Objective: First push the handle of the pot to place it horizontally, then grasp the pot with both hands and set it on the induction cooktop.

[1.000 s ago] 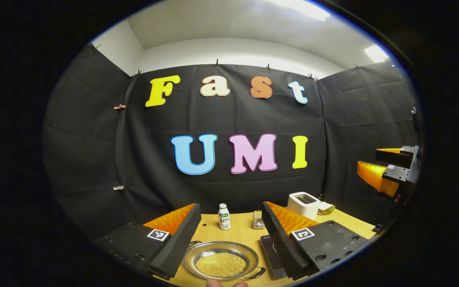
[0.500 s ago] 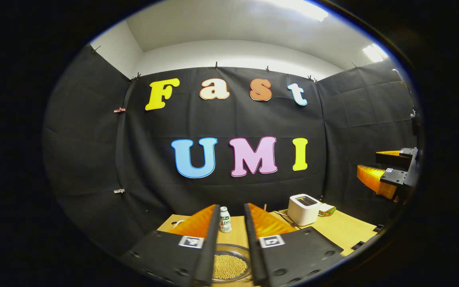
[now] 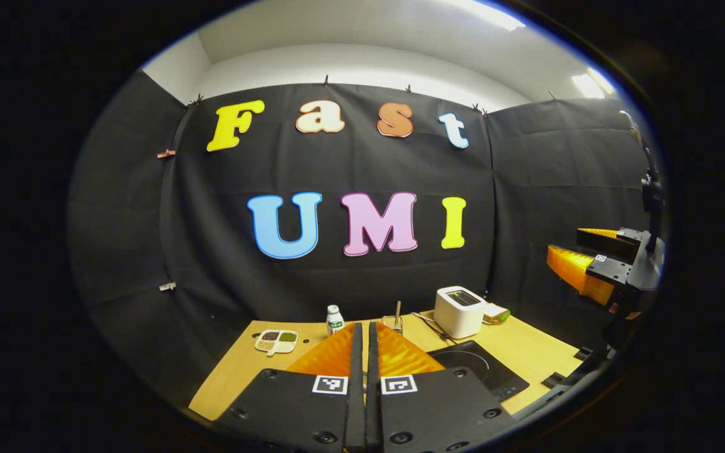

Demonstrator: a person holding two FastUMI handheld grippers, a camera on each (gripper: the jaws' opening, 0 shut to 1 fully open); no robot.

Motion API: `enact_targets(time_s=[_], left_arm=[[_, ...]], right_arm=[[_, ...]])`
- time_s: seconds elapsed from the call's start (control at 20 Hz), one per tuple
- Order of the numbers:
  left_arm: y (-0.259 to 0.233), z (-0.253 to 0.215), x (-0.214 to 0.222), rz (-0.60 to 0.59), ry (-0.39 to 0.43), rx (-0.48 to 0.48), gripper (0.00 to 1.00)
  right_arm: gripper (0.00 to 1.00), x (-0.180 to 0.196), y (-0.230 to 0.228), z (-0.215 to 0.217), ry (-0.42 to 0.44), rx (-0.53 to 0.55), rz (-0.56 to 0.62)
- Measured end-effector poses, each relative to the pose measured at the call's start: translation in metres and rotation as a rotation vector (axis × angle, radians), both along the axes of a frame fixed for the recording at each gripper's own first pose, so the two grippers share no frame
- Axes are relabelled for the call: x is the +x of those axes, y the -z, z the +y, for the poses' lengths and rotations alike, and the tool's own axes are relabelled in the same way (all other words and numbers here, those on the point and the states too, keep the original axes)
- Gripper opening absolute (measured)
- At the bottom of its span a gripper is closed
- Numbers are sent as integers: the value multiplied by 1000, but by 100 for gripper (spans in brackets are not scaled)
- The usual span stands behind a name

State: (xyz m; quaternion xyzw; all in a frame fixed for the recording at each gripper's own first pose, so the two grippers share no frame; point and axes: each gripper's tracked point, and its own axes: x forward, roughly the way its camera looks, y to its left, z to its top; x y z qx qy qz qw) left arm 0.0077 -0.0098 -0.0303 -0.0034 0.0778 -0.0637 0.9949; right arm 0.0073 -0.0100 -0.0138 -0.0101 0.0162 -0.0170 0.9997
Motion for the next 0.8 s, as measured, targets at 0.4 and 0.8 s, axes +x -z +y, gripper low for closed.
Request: enact_targets(time_s=[0.4,0.8], left_arm=[[70,-7,-1,311,50,-65,5],[169,-20,-24,693,146,18,5]], right_arm=[[98,3,8,-6,17,1,18],[98,3,25,-11,29,-15,63]])
